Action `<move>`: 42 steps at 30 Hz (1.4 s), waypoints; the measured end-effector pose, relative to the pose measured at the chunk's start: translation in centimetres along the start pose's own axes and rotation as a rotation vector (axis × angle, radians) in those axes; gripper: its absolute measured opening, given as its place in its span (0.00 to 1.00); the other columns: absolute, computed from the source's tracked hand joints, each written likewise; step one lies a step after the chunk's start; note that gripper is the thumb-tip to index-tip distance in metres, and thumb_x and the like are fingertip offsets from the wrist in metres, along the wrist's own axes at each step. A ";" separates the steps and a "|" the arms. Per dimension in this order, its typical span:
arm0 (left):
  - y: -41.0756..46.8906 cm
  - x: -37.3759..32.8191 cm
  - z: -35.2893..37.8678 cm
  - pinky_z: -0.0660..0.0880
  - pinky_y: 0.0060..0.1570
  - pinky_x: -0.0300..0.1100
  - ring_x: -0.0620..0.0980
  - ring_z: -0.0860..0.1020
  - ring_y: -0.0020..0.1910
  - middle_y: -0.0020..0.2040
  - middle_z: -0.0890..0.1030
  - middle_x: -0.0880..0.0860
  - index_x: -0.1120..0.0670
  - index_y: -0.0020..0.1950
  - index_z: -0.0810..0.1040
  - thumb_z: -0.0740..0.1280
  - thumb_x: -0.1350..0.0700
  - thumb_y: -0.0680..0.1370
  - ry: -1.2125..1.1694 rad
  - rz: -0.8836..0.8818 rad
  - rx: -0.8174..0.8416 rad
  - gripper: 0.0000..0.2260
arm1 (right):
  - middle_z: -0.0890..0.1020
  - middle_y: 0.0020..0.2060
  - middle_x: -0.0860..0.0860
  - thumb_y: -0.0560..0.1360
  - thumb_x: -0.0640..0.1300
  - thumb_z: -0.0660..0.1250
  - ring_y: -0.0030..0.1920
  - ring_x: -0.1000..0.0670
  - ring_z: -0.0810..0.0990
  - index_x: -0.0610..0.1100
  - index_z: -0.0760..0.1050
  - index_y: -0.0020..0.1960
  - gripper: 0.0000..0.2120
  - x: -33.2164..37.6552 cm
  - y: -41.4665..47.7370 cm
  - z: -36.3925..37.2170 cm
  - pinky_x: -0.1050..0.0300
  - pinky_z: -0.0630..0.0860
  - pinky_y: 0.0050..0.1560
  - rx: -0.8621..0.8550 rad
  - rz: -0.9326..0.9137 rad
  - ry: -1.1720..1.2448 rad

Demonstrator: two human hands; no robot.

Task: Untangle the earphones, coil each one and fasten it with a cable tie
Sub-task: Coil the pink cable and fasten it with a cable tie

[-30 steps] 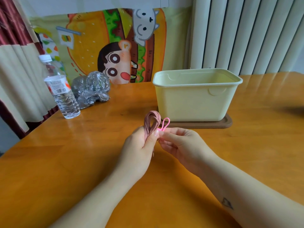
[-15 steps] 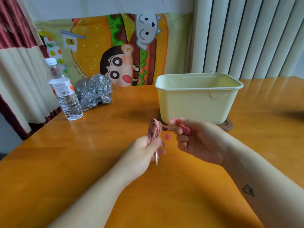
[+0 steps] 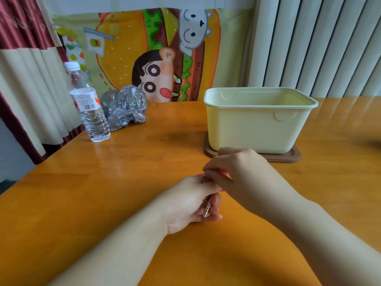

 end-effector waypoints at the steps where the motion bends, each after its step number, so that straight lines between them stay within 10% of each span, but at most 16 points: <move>1: 0.0 0.2 0.0 0.78 0.36 0.41 0.45 0.69 0.27 0.27 0.71 0.49 0.55 0.38 0.72 0.62 0.56 0.80 -0.057 -0.028 0.021 0.10 | 0.77 0.39 0.54 0.77 0.49 0.62 0.38 0.51 0.77 0.50 0.83 0.47 0.10 0.0 0.0 0.2 0.52 0.76 0.38 -0.027 -0.019 0.026; 12: 0.4 0.1 0.5 0.76 0.42 0.47 0.47 0.67 0.27 0.28 0.68 0.52 0.53 0.29 0.81 0.50 0.47 0.79 -0.435 -0.099 0.133 0.27 | 0.74 0.36 0.59 0.72 0.45 0.66 0.38 0.68 0.71 0.48 0.84 0.47 0.09 -1.7 -0.1 0.9 0.77 0.66 0.42 -0.089 -0.047 0.217; 24: 0.6 -1.5 -2.9 0.77 0.40 0.46 0.46 0.66 0.24 0.25 0.68 0.51 0.59 0.47 0.78 0.52 0.52 0.81 -0.430 0.188 -0.216 0.17 | 0.83 0.39 0.60 0.73 0.42 0.71 0.44 0.58 0.81 0.50 0.84 0.46 0.05 -3.2 -0.3 0.3 0.66 0.75 0.48 -0.108 0.135 0.591; 34: 0.5 -1.1 -2.5 0.75 0.39 0.46 0.47 0.66 0.23 0.23 0.68 0.52 0.62 0.50 0.82 0.44 0.46 0.82 -0.318 0.138 -0.204 0.31 | 0.83 0.37 0.59 0.72 0.40 0.72 0.38 0.60 0.78 0.53 0.82 0.41 0.07 -2.8 -0.5 0.8 0.71 0.72 0.41 -0.143 0.201 0.662; 42: 0.3 -2.0 -2.8 0.74 0.42 0.45 0.46 0.66 0.24 0.23 0.67 0.51 0.66 0.54 0.77 0.48 0.54 0.82 -0.296 0.257 -0.217 0.22 | 0.85 0.38 0.55 0.73 0.40 0.71 0.40 0.57 0.81 0.48 0.84 0.44 0.04 -3.3 -0.3 1.3 0.67 0.76 0.44 0.039 0.218 0.817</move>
Point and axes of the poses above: each hand's wrist, its own y-axis towards the middle knuckle, its own z-axis out of the palm, x = y × z, the point moved 8 cm from there along y, towards the middle knuckle
